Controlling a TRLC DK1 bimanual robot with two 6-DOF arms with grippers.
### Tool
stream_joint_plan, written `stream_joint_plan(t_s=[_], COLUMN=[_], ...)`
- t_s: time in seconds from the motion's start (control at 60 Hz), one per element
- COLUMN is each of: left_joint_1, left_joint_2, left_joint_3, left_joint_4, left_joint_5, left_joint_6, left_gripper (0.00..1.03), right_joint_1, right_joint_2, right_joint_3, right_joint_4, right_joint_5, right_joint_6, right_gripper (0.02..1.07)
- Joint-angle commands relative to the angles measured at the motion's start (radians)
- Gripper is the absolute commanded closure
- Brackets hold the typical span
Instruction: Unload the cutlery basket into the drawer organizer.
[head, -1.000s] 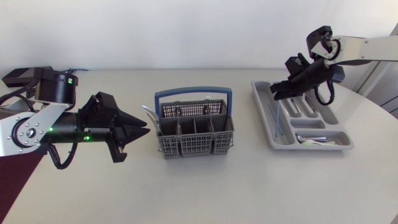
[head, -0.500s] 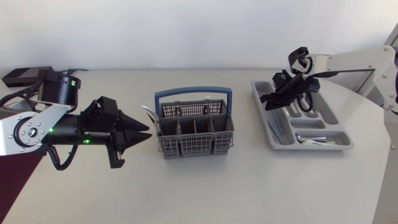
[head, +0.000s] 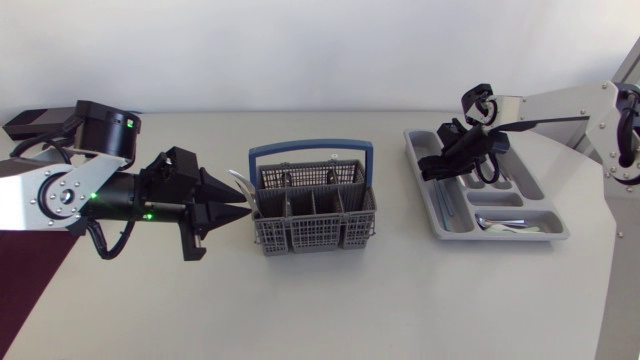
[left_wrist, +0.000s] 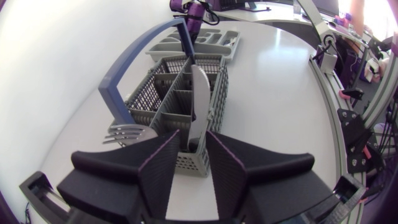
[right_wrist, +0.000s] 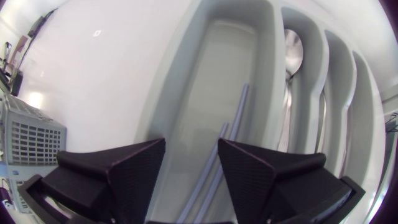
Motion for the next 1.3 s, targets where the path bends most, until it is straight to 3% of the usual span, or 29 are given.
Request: stream_joint_plan(t_s=[0.0,0.183,0.283,0.367,0.517,0.833,1.283], left_joint_1=[-0.018,-0.049,-0.05,-0.049,-0.052,-0.055,-0.055], left_joint_2=[0.024,0.034,0.047,0.064,0.095,0.132,0.147], left_joint_3=[0.025,0.027,0.036,0.042,0.051,0.088,0.128], left_joint_4=[-0.009,-0.009,-0.009,-0.009,-0.006,-0.005,-0.015], left_joint_5=[0.015,0.015,0.015,0.015,0.015,0.017,0.02], left_joint_6=[0.04,0.043,0.043,0.049,0.071,0.104,0.091], left_gripper=[0.69,0.69,0.69,0.69,0.7,0.93,1.0], right_joint_1=[0.011,0.017,0.013,0.011,0.013,0.016,0.043], right_joint_2=[-0.012,-0.057,-0.089,-0.121,-0.173,-0.238,-0.246], right_joint_3=[-0.06,-0.103,-0.126,-0.163,-0.23,-0.324,-0.348], right_joint_4=[0.027,0.049,0.053,0.064,0.092,0.13,0.152], right_joint_5=[0.001,0.015,0.015,0.015,0.014,0.007,0.004], right_joint_6=[-0.039,-0.044,-0.044,-0.049,-0.059,-0.066,-0.069], right_gripper=[0.32,0.26,0.12,0.07,0.07,0.07,0.07])
